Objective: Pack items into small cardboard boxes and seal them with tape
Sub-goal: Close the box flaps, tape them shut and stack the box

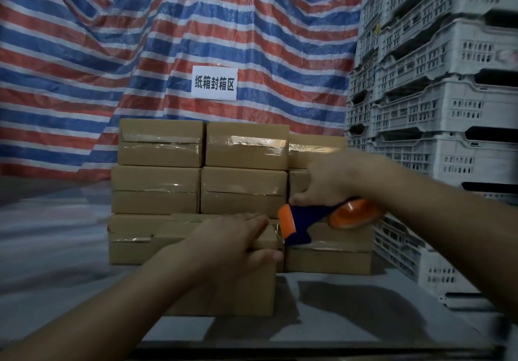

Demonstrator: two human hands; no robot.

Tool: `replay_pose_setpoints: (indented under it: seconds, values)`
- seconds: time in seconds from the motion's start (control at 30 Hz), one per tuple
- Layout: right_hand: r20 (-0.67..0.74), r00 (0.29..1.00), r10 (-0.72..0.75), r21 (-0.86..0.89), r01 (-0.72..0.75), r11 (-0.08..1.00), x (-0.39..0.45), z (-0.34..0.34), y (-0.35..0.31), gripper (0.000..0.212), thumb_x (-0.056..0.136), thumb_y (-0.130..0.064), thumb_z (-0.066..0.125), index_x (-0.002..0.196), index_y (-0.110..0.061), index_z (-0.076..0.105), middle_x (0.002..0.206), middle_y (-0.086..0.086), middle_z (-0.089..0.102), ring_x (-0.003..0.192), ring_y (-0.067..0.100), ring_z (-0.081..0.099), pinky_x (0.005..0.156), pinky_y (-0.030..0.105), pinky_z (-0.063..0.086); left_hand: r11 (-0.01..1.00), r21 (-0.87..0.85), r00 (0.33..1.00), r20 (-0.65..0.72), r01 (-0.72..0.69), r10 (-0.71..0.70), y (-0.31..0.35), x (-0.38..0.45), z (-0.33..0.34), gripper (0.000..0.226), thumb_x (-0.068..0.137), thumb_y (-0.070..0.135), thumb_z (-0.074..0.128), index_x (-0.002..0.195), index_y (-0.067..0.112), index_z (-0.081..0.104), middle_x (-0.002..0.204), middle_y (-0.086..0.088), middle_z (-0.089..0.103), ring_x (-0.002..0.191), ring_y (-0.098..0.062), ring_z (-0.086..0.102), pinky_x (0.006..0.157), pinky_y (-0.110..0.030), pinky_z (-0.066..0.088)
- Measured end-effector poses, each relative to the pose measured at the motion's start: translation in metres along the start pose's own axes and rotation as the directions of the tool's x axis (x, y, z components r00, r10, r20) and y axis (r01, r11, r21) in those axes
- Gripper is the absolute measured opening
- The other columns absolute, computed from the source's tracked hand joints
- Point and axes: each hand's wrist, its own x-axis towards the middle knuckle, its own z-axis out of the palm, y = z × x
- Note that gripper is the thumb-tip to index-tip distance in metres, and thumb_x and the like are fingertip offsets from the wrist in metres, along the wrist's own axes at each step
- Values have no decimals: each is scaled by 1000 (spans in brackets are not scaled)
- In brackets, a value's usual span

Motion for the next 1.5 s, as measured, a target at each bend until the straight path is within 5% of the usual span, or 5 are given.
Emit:
replay_pose_setpoints:
  seconds: [0.23, 0.63, 1.03, 1.23, 1.5]
  values:
    - [156, 981, -113, -638, 187, 747, -5, 18, -36, 31, 96, -48, 55, 85, -19, 55, 79, 3, 50, 63, 20, 45, 48, 32, 33, 999, 37, 1000, 2, 5, -5, 2, -3, -1, 76, 90, 72, 33, 154, 33, 20, 157, 7, 33, 137, -15, 40, 108, -33, 38]
    - [-298, 942, 155, 110, -128, 986, -61, 126, -17, 70, 90, -80, 26, 59, -23, 51, 54, -7, 50, 48, 7, 47, 45, 26, 34, 999, 34, 999, -6, -36, 36, -4, -1, 7, 67, 90, 74, 28, 150, 49, 12, 161, 6, 23, 142, -17, 33, 107, -34, 34]
    - [-236, 931, 277, 315, -197, 928, -67, 138, -20, 79, 86, -82, 12, 62, -21, 56, 57, -4, 57, 51, 9, 55, 51, 28, 45, 999, 15, 999, -33, -43, 43, -7, 0, 8, 62, 91, 74, 28, 147, 51, 14, 159, 8, 27, 140, -17, 34, 105, -37, 35]
    - [-243, 934, 261, 908, 125, 399, -49, 105, -47, 49, 106, -47, 31, 93, -15, 66, 84, 9, 65, 77, 9, 60, 70, 35, 48, 998, 46, 997, -55, -49, 51, -3, 1, 7, 62, 92, 71, 30, 148, 46, 19, 155, 7, 33, 137, -17, 38, 102, -36, 38]
    - [174, 976, 128, 979, -157, -132, -52, 108, -113, 59, 72, -82, 18, 91, -45, 59, 92, -20, 62, 92, -3, 55, 96, 32, 44, 996, 58, 993, -100, -64, 69, -1, 0, 6, 60, 94, 65, 34, 149, 42, 25, 154, 9, 36, 138, -14, 38, 105, -32, 37]
